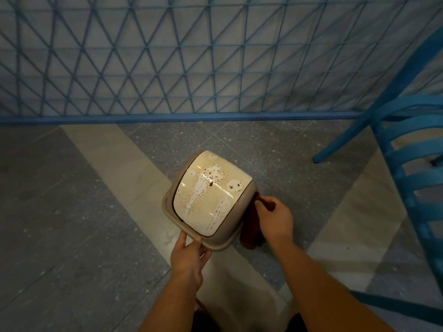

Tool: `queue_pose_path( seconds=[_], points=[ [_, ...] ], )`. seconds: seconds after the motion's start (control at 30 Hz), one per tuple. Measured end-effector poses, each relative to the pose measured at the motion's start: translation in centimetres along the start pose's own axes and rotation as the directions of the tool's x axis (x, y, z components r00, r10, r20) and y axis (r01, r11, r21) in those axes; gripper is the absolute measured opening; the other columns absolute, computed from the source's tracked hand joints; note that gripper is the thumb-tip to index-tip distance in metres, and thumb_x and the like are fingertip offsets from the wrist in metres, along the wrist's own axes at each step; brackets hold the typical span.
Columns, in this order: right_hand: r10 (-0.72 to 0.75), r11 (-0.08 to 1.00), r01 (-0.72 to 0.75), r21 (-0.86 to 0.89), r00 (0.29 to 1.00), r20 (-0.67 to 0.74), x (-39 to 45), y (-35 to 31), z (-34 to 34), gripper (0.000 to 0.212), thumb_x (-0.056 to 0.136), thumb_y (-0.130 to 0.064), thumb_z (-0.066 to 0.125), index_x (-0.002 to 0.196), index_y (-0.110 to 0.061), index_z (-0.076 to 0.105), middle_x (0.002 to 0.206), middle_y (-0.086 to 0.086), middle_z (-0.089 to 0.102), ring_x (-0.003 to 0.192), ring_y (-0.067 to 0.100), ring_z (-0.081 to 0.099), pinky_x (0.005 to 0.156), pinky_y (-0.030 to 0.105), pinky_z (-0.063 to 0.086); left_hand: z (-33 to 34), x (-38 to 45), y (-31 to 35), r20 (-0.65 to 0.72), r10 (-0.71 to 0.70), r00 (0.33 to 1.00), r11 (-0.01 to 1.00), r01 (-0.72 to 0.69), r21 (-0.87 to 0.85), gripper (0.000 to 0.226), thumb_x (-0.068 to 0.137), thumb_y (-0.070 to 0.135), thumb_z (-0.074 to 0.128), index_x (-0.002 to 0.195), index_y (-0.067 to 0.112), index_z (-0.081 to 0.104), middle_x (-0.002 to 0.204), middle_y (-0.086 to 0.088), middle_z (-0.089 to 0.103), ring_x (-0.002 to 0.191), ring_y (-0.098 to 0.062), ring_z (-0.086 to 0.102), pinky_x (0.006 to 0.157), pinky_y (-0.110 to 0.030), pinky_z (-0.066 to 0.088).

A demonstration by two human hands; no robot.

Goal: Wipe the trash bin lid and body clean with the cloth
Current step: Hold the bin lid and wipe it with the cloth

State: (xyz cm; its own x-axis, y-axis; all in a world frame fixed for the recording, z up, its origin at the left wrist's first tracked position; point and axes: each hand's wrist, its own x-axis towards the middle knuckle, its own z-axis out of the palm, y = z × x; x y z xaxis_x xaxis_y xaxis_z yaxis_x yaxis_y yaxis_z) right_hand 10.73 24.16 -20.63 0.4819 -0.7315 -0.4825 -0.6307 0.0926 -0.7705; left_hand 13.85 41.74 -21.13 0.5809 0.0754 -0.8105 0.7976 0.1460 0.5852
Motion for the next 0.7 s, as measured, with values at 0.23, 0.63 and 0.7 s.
queue_pose_path(
  seconds=[0.23,0.63,0.7],
  points=[
    [-0.006,0.999,0.003,-0.049,0.999,-0.043,-5.7,4.1,3.2,0.02,0.087,-0.029,0.062,0.107,-0.029,0.067,0.102,-0.004,0.068,0.092,0.016,0.063,0.082,0.033,0.052,0.2,0.2,-0.2,-0.007,0.003,1.0,1.0,-0.003,0.009,0.054,0.097,0.003,0.049,0.145,0.026,0.04,0.113,-0.015,0.067,0.097,-0.028,0.067,0.086,-0.04,0.054],
    [-0.191,0.881,0.217,-0.42,0.976,0.102,-5.8,3.4,2.5,0.045,0.097,-0.037,0.041,0.141,-0.044,0.031,0.114,0.001,0.055,0.097,0.017,0.059,0.077,0.025,0.045,0.3,-0.1,-0.4,0.024,0.031,0.999,1.0,-0.03,-0.005,0.054,0.097,0.006,0.05,0.146,0.026,0.038,0.113,-0.012,0.067,0.095,-0.025,0.067,0.083,-0.038,0.053],
    [-0.21,0.883,0.264,-0.389,0.962,0.175,-8.6,4.8,3.2,0.048,0.098,-0.037,0.038,0.142,-0.047,0.022,0.115,0.0,0.052,0.097,0.015,0.058,0.077,0.023,0.044,0.3,0.1,-0.6,0.025,0.037,0.999,0.999,-0.036,-0.012,0.054,0.097,0.007,0.051,0.146,0.028,0.04,0.115,-0.013,0.067,0.096,-0.026,0.067,0.08,-0.036,0.053]
  ],
)
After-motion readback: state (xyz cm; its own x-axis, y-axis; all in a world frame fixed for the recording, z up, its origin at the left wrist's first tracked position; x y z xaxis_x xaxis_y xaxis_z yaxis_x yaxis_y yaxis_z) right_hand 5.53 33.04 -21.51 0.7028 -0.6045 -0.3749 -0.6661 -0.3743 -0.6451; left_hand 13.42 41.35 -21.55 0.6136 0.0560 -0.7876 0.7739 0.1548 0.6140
